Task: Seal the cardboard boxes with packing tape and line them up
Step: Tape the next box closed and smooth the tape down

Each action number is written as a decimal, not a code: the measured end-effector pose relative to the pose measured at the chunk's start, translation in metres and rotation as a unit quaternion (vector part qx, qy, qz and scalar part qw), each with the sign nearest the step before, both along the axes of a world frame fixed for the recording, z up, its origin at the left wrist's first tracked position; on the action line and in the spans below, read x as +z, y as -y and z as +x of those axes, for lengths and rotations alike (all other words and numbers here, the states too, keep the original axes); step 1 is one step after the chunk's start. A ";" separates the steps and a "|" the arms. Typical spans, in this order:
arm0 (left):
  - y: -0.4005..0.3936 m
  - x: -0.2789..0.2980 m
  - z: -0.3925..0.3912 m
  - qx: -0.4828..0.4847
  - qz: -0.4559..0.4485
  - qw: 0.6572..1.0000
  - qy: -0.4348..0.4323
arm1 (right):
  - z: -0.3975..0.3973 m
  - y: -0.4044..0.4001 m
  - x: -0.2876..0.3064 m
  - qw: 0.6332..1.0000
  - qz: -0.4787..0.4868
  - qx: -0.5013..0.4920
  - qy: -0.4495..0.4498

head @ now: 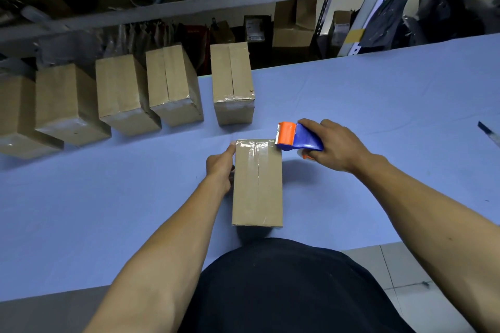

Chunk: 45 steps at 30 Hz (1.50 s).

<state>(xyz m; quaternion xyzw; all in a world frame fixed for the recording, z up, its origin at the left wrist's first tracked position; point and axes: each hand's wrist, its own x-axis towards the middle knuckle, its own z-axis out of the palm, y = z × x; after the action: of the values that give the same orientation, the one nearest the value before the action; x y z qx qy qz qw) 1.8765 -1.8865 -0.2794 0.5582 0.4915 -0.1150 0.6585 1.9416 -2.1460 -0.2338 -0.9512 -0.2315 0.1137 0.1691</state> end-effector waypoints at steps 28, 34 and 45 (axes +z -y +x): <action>0.043 0.015 -0.027 -0.630 0.505 0.572 0.145 | -0.011 0.043 -0.006 0.997 0.004 0.008 -0.081; 0.044 0.016 -0.027 -0.627 0.512 0.569 0.144 | -0.003 0.013 0.007 0.989 -0.130 0.068 0.023; 0.056 0.012 -0.033 -0.585 0.524 0.607 0.123 | -0.028 -0.050 -0.006 0.982 -0.168 -0.086 -0.026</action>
<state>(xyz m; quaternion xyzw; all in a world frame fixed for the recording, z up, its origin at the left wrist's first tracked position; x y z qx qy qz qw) 1.8436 -1.9422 -0.2676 0.9854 -0.0487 -0.1288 0.0999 1.9140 -2.0955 -0.2401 -0.9791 -0.1222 0.1610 0.0222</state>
